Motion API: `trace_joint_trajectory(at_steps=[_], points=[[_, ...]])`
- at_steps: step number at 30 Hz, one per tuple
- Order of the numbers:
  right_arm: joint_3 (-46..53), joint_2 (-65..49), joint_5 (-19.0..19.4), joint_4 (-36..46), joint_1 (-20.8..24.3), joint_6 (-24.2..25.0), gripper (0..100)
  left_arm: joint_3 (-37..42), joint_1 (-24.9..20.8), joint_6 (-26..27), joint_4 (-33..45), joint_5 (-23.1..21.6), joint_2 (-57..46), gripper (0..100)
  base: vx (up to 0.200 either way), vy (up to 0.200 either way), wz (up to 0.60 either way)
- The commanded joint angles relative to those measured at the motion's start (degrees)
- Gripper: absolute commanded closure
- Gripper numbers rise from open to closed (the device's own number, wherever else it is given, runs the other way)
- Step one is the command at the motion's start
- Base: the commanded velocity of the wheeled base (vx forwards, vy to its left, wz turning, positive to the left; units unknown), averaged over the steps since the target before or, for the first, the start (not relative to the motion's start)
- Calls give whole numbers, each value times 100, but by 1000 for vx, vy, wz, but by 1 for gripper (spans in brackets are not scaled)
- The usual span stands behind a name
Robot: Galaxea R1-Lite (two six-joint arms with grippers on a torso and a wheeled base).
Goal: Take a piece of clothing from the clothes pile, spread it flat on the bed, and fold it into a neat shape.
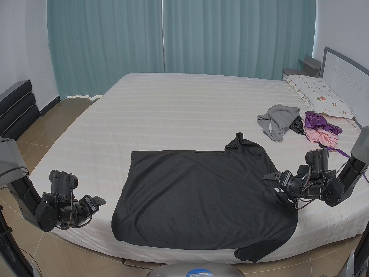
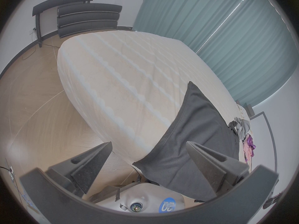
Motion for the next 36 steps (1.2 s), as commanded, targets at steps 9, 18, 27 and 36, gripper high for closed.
trace_joint_trajectory(at_steps=[9,18,27,36], points=[[37,407,-12,-473,1,235,0,-10,-253,-218,2,-1,18,0,200,0,0],[46,415,-12,-482,-8,270,0,34,-367,-297,2,-1,18,0,22,0,0],[72,415,-12,-482,36,262,0,34,-438,-508,11,8,0,0,0,-44,0],[63,415,-12,-473,72,262,0,25,-684,-552,169,8,-79,0,0,-156,0]])
